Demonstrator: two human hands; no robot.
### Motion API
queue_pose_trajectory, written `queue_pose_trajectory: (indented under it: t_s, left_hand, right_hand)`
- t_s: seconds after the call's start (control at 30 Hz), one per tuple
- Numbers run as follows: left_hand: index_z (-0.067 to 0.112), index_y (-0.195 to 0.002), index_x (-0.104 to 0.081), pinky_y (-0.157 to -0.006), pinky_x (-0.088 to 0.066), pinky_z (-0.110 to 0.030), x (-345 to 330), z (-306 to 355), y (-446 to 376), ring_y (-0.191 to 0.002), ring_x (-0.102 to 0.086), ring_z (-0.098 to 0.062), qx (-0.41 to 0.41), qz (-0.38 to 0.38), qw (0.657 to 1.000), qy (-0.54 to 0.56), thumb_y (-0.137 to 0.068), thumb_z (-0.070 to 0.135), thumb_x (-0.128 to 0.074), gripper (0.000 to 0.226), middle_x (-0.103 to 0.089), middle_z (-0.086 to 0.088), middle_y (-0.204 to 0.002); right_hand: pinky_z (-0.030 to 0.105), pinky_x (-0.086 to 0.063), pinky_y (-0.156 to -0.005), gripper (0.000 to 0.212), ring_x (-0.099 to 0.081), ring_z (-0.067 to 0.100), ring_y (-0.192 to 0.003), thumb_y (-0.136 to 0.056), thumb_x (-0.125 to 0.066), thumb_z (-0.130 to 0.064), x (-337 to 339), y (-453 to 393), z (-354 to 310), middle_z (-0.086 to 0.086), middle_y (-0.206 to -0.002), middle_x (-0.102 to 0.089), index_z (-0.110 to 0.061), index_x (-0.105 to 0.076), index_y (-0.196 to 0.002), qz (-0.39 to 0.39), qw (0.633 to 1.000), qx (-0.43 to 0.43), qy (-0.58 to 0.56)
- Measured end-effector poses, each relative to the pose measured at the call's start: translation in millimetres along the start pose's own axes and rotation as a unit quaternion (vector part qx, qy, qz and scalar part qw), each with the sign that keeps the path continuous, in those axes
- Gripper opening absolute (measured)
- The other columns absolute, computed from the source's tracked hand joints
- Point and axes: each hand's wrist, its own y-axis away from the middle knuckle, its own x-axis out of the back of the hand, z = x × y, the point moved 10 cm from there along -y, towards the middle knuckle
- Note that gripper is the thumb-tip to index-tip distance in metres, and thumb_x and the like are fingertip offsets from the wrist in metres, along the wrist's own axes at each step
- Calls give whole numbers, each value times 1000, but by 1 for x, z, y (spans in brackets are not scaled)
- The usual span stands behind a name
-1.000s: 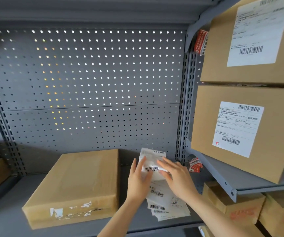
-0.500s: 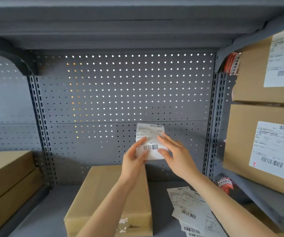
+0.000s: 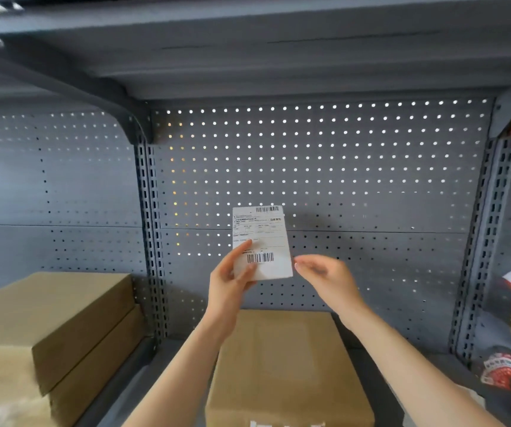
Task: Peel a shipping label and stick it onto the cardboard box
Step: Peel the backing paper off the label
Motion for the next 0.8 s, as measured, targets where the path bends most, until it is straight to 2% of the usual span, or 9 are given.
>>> queue_pose_trajectory:
  t_s: [0.1,0.27,0.43,0.67,0.8]
  left_hand:
    - [25,-120,-64,-78,-57,-23,16,1,-6,-105,-66,-12,-4,6,1000,4,-88,6,-63,38,-67,6,-120]
    - [23,-119,-64,-72,-55,-18,29,-1,-13,-106,-66,-15,1,5,1000,23,-88,2,-62,38,-65,0,-124]
    - [29,-114,-65,-74,-56,-19,34,-3,-15,-98,-68,-7,5,1,1000,25,-88,3,-62,38,-67,6,-118]
    - [27,-117,-65,-74,-56,-20,35,-6,-18,-100,-68,-10,7,-5,1000,27,-88,4,-62,38,-66,3,-121]
    - [28,-115,-65,-73,-55,-19,34,-8,-19,-101,-67,-11,8,-7,999,31,-88,3,-62,37,-66,3,-121]
  right_hand:
    - [15,-44,-78,8,-63,1,-91,-86,-65,-20,-20,-1,6,-12,-88,-73,-22,-73,-87,-29,999,-32,-6]
    - [15,-41,-70,11,-64,0,-89,-87,-63,-22,-37,-3,7,-8,-86,-75,-17,-73,-86,-44,998,-51,0]
    - [14,-39,-70,11,-64,0,-90,-87,-63,-22,-43,-4,7,-7,-85,-75,-16,-72,-86,-40,998,-57,6]
    - [11,-36,-70,11,-62,-7,-90,-88,-61,-21,-48,-6,8,-9,-84,-76,-17,-70,-83,-44,998,-51,14]
    - [11,-37,-71,12,-63,-2,-93,-86,-64,-21,-47,-6,10,-8,-86,-75,-14,-72,-81,-40,998,-48,11]
